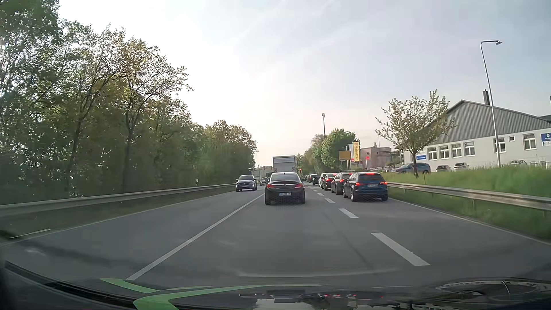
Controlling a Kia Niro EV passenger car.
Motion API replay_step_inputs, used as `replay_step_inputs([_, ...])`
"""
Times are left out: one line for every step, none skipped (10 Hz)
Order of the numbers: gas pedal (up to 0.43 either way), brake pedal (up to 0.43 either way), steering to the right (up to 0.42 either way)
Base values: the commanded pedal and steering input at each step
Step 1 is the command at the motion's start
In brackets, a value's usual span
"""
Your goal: Follow the waypoints while adhering to traffic rules and regulations
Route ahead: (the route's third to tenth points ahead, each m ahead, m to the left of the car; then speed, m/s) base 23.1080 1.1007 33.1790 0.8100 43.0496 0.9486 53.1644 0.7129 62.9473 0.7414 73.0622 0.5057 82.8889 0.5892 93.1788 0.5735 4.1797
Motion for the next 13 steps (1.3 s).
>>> replay_step_inputs([0.098,0.0,0.002])
replay_step_inputs([0.098,0.0,0.002])
replay_step_inputs([0.087,0.0,0.002])
replay_step_inputs([0.087,0.0,0.002])
replay_step_inputs([0.087,0.0,0.002])
replay_step_inputs([0.087,0.0,0.002])
replay_step_inputs([0.087,0.0,0.002])
replay_step_inputs([0.087,0.0,0.002])
replay_step_inputs([0.098,0.0,0.002])
replay_step_inputs([0.098,0.0,0.002])
replay_step_inputs([0.098,0.0,0.002])
replay_step_inputs([0.098,0.0,0.002])
replay_step_inputs([0.098,0.0,0.002])
